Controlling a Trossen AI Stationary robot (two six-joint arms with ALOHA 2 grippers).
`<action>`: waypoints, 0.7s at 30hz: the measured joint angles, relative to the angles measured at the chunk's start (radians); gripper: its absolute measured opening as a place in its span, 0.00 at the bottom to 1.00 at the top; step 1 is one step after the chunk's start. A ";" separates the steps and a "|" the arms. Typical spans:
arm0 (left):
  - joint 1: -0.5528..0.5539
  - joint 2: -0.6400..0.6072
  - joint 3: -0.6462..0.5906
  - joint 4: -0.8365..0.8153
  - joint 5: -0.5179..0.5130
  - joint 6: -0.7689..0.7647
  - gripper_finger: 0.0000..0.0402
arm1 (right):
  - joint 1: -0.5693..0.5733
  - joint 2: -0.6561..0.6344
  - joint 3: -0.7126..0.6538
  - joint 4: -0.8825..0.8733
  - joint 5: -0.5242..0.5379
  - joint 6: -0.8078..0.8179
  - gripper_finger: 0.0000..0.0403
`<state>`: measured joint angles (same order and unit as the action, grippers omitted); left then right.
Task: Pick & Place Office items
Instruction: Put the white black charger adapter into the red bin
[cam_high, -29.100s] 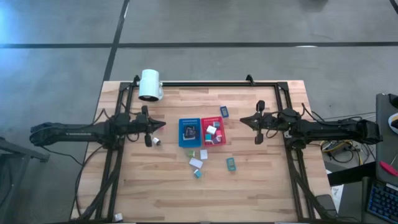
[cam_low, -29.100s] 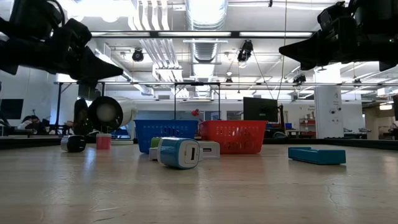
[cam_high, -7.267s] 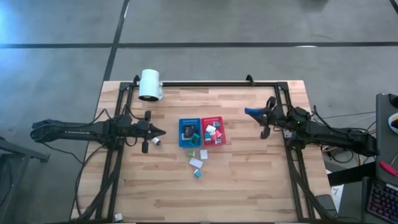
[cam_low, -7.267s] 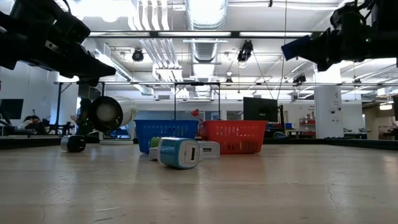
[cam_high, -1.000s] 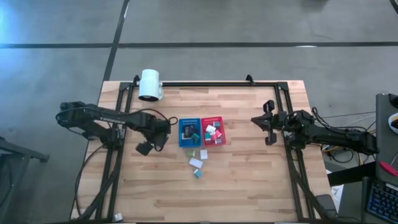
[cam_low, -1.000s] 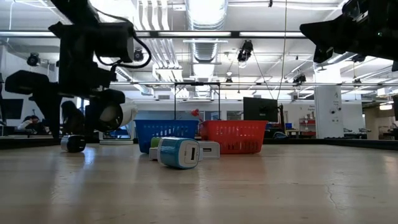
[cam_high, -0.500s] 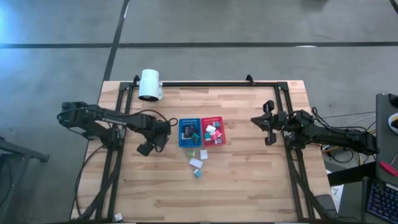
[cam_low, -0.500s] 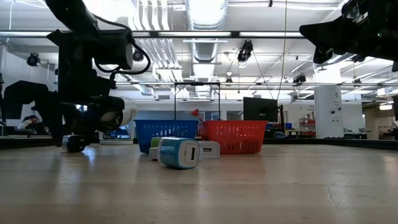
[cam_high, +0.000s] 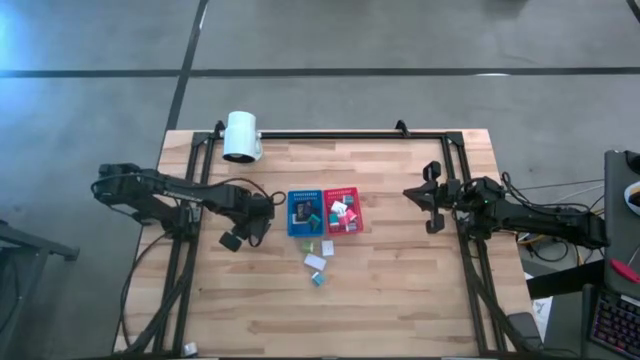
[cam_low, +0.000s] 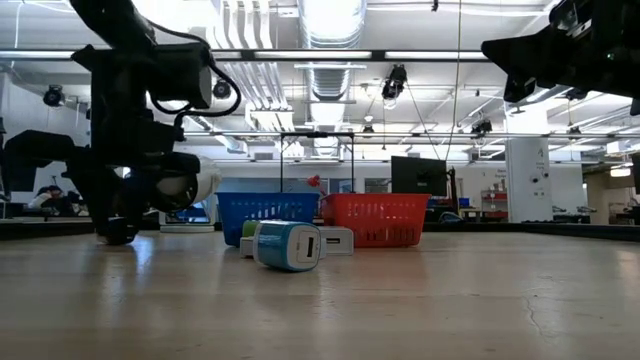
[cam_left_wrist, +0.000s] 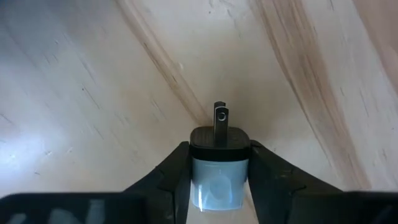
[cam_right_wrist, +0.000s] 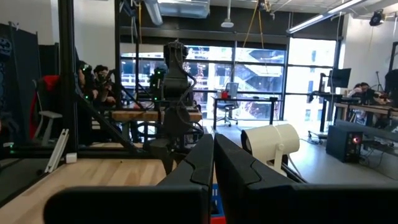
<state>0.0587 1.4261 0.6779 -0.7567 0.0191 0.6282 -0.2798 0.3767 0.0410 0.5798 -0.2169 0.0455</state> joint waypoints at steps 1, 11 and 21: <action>-0.008 0.000 0.009 -0.004 -0.007 -0.008 0.31 | 0.000 0.000 0.000 0.000 0.000 0.000 0.02; -0.042 -0.165 0.100 0.126 0.200 -0.144 0.31 | 0.000 0.000 0.000 0.000 0.000 0.000 0.02; -0.041 -0.549 -0.210 0.557 0.222 -0.425 0.31 | 0.000 0.010 0.000 -0.006 0.000 -0.043 0.02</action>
<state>0.0174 0.8771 0.4681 -0.1999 0.2413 0.2030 -0.2798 0.3869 0.0410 0.5734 -0.2165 0.0029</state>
